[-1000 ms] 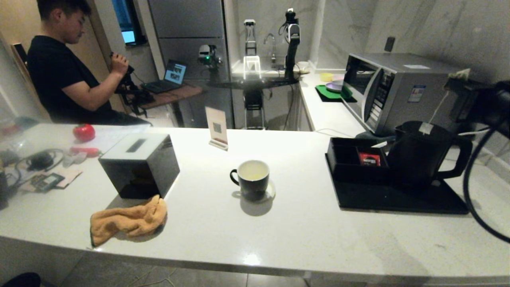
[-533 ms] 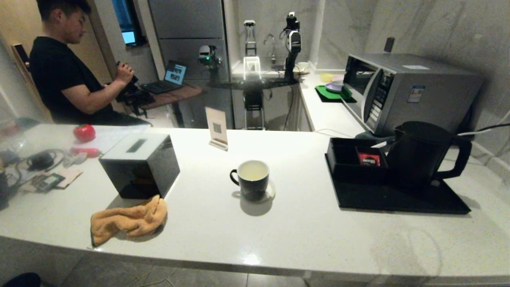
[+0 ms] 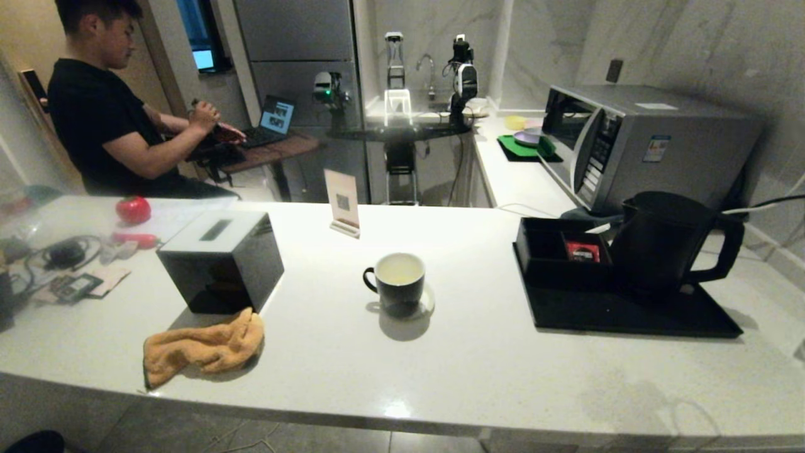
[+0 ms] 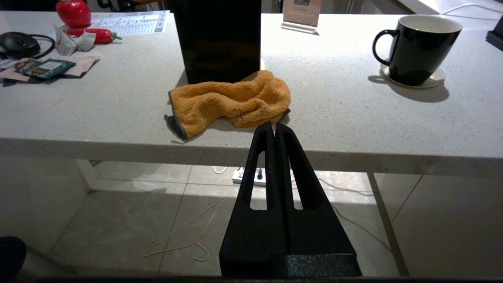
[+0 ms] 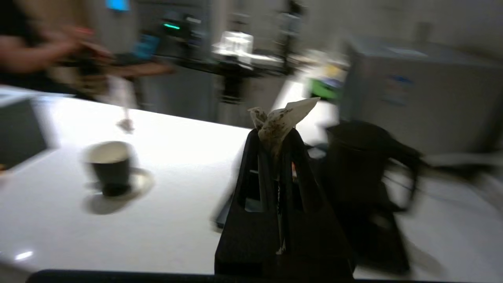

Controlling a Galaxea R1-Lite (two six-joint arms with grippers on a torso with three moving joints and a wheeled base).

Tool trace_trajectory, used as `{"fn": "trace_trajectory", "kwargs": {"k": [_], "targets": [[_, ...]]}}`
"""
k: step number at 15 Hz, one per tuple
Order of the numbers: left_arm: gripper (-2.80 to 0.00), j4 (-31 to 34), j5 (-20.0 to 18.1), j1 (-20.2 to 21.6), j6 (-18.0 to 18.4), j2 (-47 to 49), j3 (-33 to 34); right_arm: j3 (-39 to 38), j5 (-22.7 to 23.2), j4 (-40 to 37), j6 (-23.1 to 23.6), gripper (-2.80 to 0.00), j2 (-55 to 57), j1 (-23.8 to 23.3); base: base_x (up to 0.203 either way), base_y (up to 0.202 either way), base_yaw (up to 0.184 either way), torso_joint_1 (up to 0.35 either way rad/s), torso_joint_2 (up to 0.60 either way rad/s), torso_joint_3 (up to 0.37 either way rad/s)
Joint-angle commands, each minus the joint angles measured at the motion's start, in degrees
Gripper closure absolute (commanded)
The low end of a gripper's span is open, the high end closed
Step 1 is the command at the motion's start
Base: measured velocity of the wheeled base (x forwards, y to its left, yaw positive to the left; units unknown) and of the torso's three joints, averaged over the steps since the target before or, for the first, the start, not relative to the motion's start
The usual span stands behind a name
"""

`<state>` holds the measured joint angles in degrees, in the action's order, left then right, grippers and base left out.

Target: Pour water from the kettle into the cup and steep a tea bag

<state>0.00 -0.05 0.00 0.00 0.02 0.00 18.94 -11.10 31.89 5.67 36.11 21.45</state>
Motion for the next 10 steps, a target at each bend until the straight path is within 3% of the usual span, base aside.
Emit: {"fn": "trace_trajectory", "kwargs": {"k": [1, 3, 10], "targets": [[0.00, 0.0, 0.0, 0.0, 0.0, 0.0, 0.0, 1.6, 2.5, 0.3, 0.1, 0.00, 2.2, 1.9, 0.000, 0.000, 0.000, 0.000, 0.00, 0.000], [0.00, 0.0, 0.0, 0.0, 0.0, 0.0, 0.0, 4.3, 8.2, 0.3, 0.0, 0.00, 5.5, 2.0, 0.000, 0.000, 0.000, 0.000, 0.00, 0.000], [0.00, 0.0, 0.0, 0.0, 0.0, 0.0, 0.0, 13.9, 20.0, 1.2, -0.2, 0.00, 16.8, 2.2, 0.000, 0.000, 0.000, 0.000, 0.00, 0.000]]}}
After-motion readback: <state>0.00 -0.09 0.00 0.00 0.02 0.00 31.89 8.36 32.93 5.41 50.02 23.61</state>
